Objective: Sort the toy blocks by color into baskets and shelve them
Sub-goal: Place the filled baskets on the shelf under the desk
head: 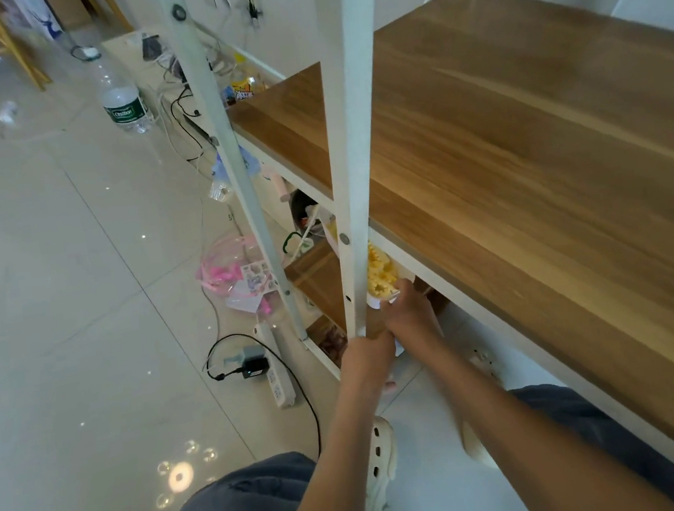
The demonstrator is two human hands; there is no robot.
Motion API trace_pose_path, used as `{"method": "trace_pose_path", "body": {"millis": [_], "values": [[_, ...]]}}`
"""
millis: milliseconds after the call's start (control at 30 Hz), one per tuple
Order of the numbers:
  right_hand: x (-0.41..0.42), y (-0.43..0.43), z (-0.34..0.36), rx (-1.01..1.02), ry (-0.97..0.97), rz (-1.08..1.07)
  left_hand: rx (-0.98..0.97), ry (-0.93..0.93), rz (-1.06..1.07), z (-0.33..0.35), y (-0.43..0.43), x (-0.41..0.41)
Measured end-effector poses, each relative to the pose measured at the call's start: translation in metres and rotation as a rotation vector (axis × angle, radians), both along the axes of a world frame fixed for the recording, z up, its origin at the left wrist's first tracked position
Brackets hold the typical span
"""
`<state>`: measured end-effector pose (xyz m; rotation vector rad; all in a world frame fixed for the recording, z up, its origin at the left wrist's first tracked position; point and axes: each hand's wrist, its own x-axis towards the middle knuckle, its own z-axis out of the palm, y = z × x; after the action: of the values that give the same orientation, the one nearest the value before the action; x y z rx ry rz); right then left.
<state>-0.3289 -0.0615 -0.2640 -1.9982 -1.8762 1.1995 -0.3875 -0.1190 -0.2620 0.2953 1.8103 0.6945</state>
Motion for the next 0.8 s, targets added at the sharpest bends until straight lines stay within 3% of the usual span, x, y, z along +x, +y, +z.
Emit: {"method": "trace_pose_path", "body": {"millis": [200, 467, 600, 733, 800], "values": [[0.016, -0.034, 0.031, 0.108, 0.015, 0.112, 0.057, 0.095, -0.104, 0.03, -0.022, 0.005], [0.059, -0.109, 0.115, 0.235, 0.206, 0.218, 0.346, 0.21, -0.102, 0.1, -0.068, 0.028], [0.099, -0.147, 0.178, 0.437, 0.305, 0.255, 0.54, 0.217, -0.155, 0.142, -0.085, 0.053], [0.152, -0.153, 0.226, 0.655, 0.304, 0.129, 0.543, 0.026, -0.138, 0.185, -0.084, 0.093], [0.183, -0.14, 0.243, 0.714, 0.315, -0.019, 0.552, 0.025, -0.147, 0.197, -0.083, 0.109]]}}
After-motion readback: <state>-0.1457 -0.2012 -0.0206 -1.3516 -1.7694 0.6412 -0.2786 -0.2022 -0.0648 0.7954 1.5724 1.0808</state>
